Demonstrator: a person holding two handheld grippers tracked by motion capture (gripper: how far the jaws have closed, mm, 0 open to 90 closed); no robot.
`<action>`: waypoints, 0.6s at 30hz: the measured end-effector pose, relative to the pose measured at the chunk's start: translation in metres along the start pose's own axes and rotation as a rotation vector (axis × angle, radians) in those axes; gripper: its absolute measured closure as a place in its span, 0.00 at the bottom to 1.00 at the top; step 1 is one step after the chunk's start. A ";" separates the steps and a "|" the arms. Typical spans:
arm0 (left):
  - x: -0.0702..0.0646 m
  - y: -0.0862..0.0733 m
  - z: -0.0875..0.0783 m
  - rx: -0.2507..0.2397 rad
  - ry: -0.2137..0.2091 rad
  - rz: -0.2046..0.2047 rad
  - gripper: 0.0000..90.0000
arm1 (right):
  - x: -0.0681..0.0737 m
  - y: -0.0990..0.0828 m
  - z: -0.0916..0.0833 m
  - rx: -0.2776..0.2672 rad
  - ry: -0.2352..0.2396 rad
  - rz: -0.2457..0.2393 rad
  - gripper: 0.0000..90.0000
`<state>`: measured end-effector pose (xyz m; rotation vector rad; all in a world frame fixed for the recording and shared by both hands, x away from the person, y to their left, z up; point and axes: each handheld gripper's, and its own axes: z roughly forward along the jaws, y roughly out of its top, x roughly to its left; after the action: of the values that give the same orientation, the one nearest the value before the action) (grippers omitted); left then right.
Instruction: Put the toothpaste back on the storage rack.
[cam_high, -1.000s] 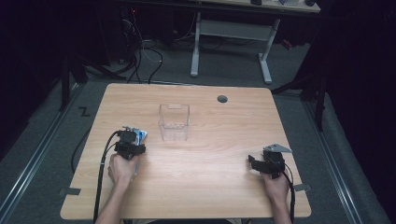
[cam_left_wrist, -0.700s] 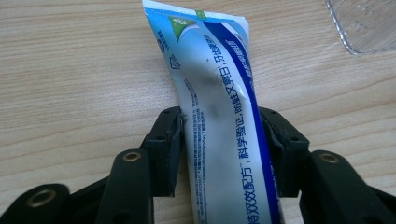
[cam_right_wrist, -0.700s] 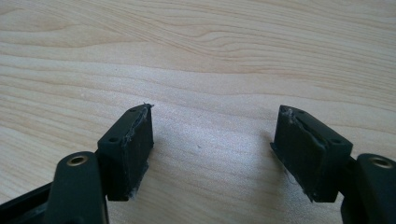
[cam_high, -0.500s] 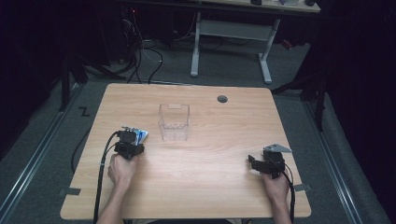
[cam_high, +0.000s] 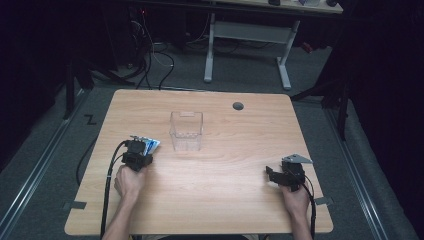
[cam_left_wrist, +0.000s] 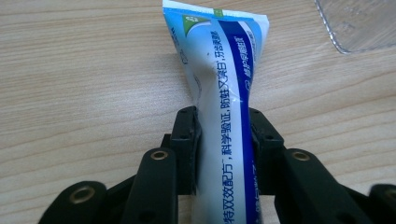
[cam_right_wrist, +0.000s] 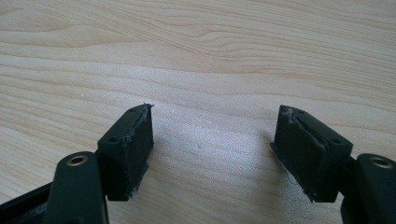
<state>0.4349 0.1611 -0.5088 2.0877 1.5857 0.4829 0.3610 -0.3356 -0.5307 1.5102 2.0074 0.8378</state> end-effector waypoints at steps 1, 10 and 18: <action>0.000 0.000 0.000 -0.001 0.000 0.008 0.78 | 0.000 0.000 0.000 0.000 -0.001 0.000 0.32; -0.006 -0.002 -0.005 -0.009 -0.021 0.063 0.79 | 0.000 0.000 0.000 0.000 0.000 0.000 0.32; -0.007 -0.002 -0.018 -0.053 -0.057 0.064 0.79 | 0.000 0.000 0.000 0.000 0.000 0.000 0.32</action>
<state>0.4217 0.1579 -0.4949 2.0991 1.4620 0.4772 0.3610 -0.3356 -0.5307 1.5101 2.0074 0.8377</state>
